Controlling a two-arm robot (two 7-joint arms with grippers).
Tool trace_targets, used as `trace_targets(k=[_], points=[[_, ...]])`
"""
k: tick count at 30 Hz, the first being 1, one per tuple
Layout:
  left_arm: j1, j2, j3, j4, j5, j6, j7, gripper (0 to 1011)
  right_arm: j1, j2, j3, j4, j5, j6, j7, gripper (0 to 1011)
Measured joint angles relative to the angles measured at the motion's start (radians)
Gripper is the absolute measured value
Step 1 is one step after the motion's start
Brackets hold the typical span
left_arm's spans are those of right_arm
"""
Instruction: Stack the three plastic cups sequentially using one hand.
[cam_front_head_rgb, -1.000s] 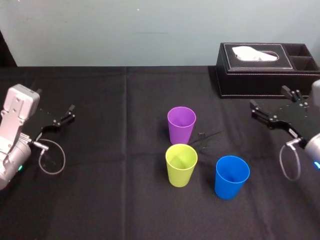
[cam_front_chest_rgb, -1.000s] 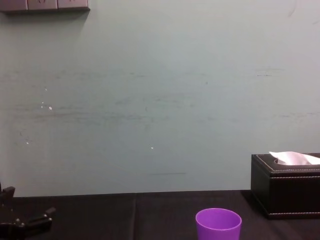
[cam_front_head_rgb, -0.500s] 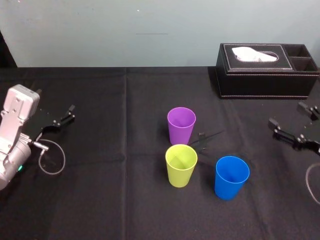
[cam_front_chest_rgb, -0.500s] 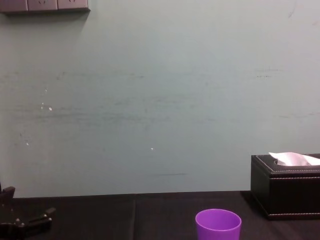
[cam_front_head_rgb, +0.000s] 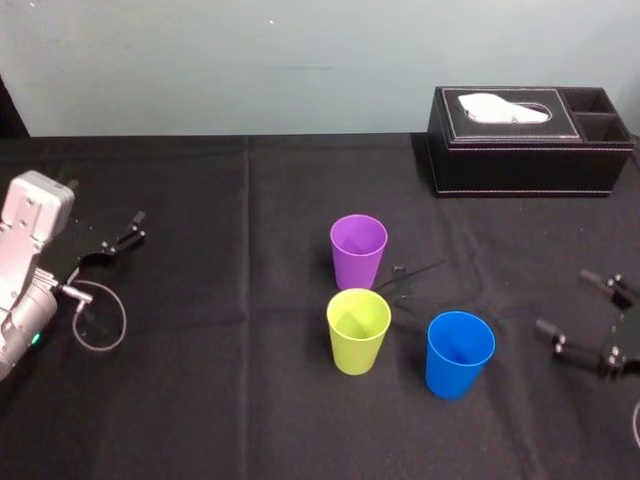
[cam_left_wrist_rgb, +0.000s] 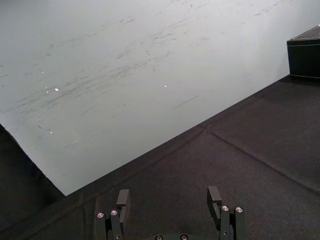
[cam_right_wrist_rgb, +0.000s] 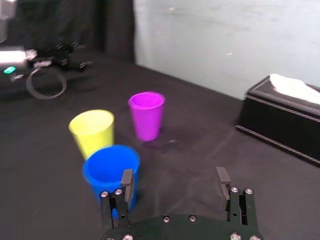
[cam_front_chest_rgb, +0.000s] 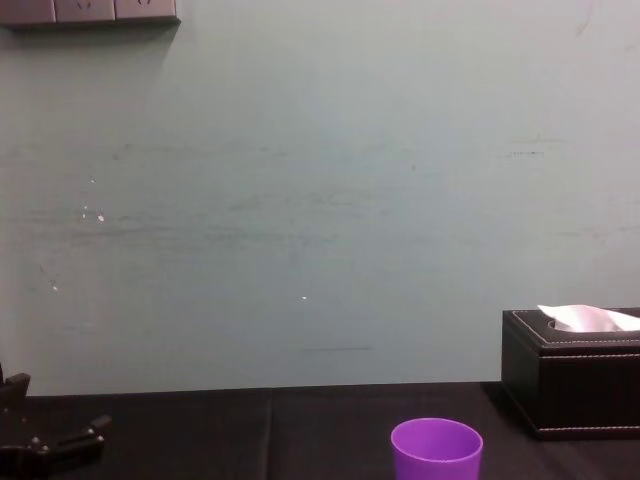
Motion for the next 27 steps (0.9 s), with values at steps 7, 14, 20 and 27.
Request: trace_targets(k=[7,14,20,27], points=[[0.000,0.000,0.000,0.000,0.000,0.000,0.000,1011,-0.018,0.006,-0.025,0.013,-0.038,-0.020,0.065,1003],[0.000,0.000,0.000,0.000,0.000,0.000,0.000,1011,0.011,-0.016,-0.067,0.034,-0.076,-0.013,0.102,1003],[0.000,0.000,0.000,0.000,0.000,0.000,0.000,1011,0.048,-0.046,-0.101,0.051,-0.113,0.005,0.116,1003],[0.000,0.000,0.000,0.000,0.000,0.000,0.000,1011,0.078,-0.070,-0.131,0.062,-0.155,0.014,0.121,1003]])
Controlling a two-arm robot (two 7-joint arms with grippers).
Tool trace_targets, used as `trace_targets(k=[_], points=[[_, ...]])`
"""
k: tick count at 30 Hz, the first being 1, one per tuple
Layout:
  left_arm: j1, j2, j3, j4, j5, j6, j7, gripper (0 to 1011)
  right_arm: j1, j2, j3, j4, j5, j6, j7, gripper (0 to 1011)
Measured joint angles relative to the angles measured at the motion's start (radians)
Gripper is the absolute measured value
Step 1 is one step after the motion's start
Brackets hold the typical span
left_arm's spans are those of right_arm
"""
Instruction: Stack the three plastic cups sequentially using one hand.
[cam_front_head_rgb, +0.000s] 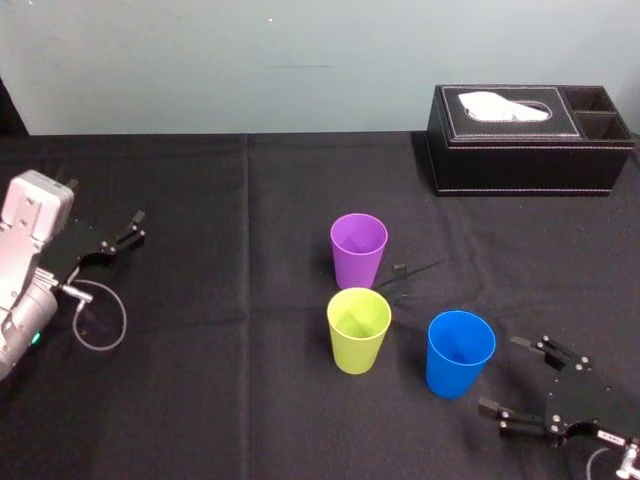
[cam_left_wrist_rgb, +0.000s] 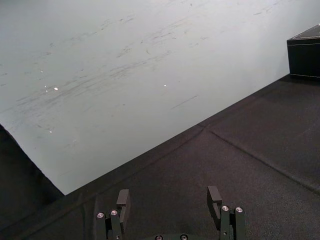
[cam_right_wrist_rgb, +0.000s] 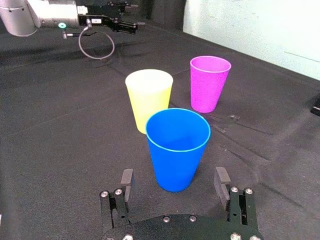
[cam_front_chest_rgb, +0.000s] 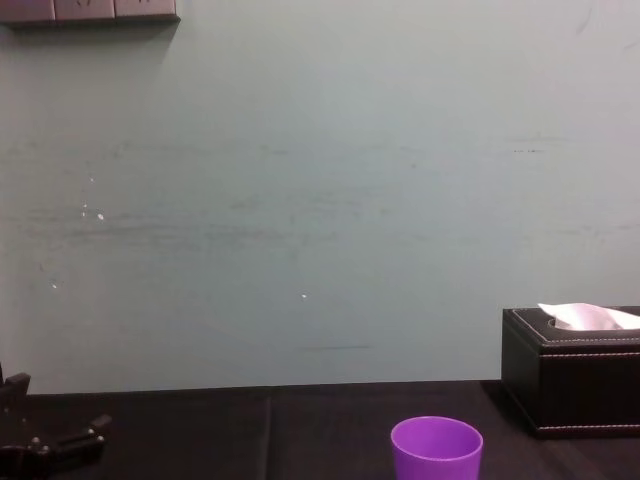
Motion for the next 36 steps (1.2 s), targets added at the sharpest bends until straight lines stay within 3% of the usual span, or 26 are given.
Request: trace_targets(k=[15,32,36], points=[[0.000,0.000,0.000,0.000,0.000,0.000,0.000,1011,0.097,-0.048,-0.064,0.062,0.007,0.033,0.037,1003],[0.000,0.000,0.000,0.000,0.000,0.000,0.000,1011,0.220,-0.107,-0.146,0.108,-0.013,0.064,0.023,1003],[0.000,0.000,0.000,0.000,0.000,0.000,0.000,1011,0.223,-0.108,-0.148,0.109,-0.015,0.066,0.021,1003]])
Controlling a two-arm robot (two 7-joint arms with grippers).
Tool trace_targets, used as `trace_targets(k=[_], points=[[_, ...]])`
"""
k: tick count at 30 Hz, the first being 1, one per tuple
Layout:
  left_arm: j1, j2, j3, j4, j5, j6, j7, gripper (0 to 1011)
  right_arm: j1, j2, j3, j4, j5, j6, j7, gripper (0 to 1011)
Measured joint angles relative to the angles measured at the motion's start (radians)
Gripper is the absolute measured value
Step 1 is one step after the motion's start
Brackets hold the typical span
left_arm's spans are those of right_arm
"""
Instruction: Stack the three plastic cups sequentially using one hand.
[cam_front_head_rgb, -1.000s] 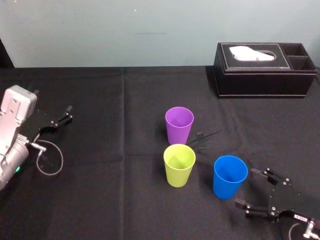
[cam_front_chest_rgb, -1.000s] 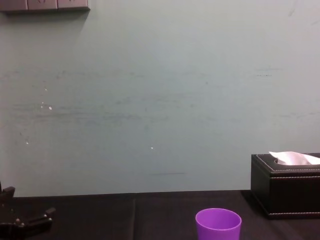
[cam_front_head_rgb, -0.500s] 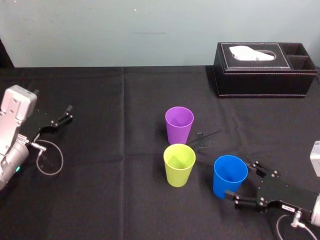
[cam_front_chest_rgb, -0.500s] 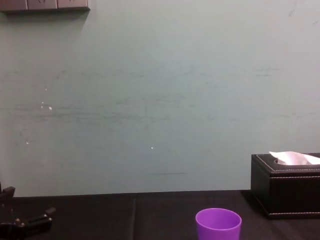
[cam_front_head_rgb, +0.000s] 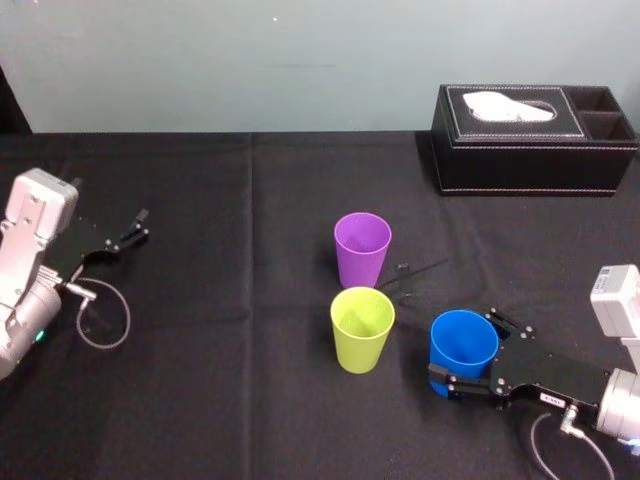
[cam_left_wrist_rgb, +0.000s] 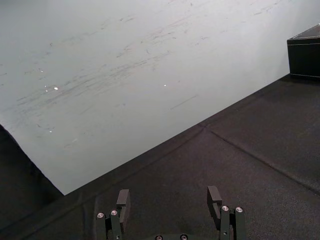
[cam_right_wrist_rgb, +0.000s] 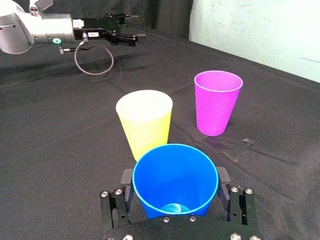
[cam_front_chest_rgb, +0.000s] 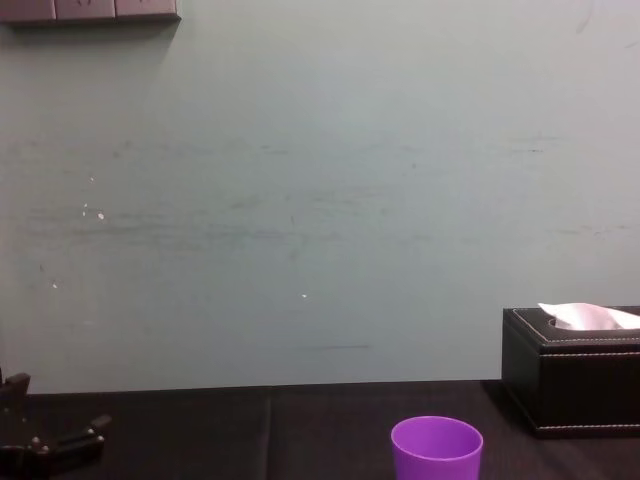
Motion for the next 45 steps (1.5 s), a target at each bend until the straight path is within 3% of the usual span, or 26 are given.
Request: trace_targets(k=[7,12,17,36,45], points=[[0.000,0.000,0.000,0.000,0.000,0.000,0.000,1011,-0.005,0.003,0.004,-0.002,0.001,-0.001,0.001,964],[0.000,0.000,0.000,0.000,0.000,0.000,0.000,1011,-0.007,0.004,0.006,-0.003,0.003,-0.003,0.001,823],[0.000,0.000,0.000,0.000,0.000,0.000,0.000,1011,-0.009,0.005,0.008,-0.004,0.003,-0.004,0.001,758],[0.000,0.000,0.000,0.000,0.000,0.000,0.000,1011,-0.011,0.007,0.010,-0.005,0.005,-0.006,0.001,730],[0.000,0.000,0.000,0.000,0.000,0.000,0.000,1011,-0.035,0.030,0.061,-0.111,0.003,0.057,-0.091,730]])
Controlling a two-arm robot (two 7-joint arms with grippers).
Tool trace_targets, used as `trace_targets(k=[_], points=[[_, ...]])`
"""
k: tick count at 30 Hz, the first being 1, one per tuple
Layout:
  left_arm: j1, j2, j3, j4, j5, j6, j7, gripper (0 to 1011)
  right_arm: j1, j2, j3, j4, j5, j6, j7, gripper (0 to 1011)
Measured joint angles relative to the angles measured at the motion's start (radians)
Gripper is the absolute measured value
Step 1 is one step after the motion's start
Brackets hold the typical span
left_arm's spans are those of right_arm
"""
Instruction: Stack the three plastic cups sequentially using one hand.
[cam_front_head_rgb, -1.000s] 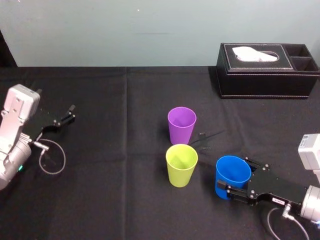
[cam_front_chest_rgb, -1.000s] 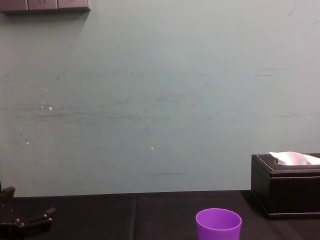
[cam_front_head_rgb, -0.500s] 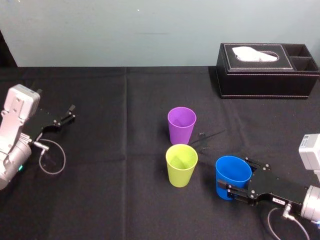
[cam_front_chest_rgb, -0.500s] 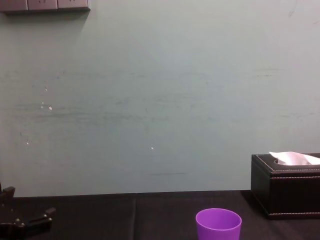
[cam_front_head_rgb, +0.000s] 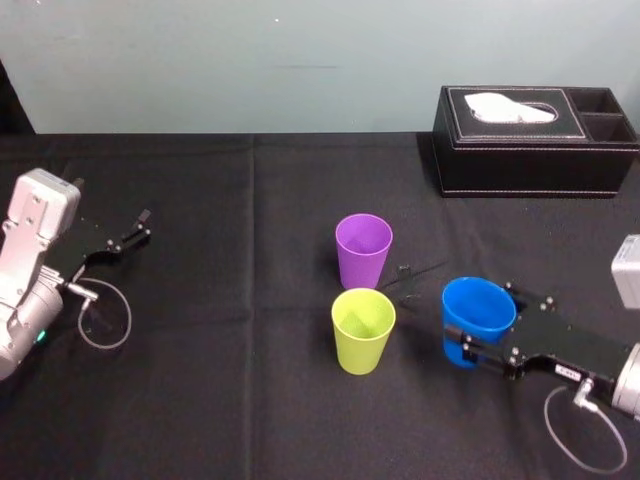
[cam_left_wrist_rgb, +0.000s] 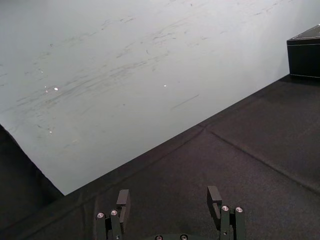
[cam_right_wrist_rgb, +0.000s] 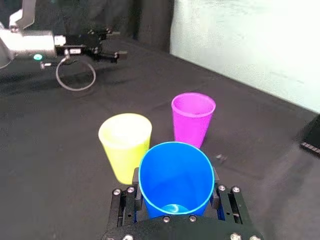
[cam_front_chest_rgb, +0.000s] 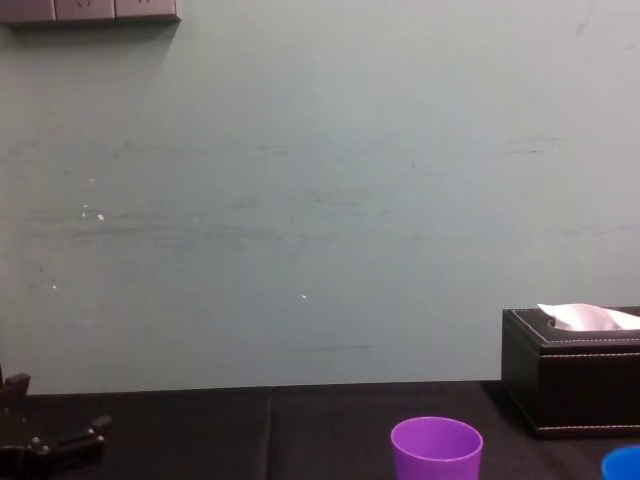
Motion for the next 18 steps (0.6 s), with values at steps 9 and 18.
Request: trace_targets(k=[9,18], points=[[0.000,0.000,0.000,0.000,0.000,0.000,0.000,1011,0.068,0.009,0.010,-0.076,0.007,0.120,-0.038,731],[0.000,0.000,0.000,0.000,0.000,0.000,0.000,1011,0.213,-0.023,-0.049,-0.057,-0.008,0.187,-0.040,730]])
